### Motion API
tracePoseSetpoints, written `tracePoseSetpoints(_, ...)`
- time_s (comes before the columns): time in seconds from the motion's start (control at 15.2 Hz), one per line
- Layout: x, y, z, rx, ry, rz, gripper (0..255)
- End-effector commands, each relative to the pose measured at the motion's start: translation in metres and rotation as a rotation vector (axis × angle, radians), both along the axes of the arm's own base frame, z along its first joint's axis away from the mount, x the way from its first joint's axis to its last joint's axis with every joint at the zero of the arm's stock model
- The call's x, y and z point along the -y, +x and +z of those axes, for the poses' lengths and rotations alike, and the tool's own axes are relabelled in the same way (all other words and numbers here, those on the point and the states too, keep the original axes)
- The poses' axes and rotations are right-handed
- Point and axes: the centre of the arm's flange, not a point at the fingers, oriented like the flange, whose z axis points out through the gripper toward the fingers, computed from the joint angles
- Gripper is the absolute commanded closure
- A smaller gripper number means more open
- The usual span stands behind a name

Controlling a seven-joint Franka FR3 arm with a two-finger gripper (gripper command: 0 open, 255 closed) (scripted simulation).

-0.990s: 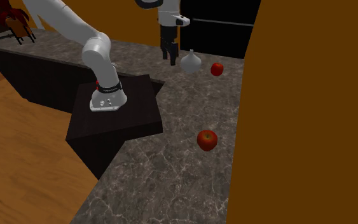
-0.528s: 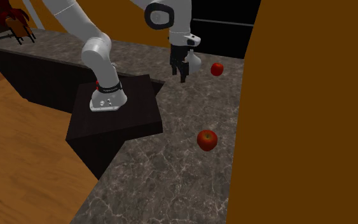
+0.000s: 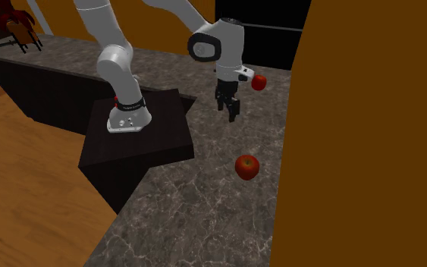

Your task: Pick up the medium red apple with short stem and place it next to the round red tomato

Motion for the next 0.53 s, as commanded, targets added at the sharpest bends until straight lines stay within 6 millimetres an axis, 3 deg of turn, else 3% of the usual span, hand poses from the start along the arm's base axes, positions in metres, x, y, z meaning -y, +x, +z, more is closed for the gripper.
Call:
tracePoseSetpoints(0.0, 0.020, 0.007, -0.018, 0.006, 0.003, 0.002, 0)
tracePoseSetpoints(0.46, 0.087, 0.035, -0.076, 0.021, 0.018, 0.005, 0)
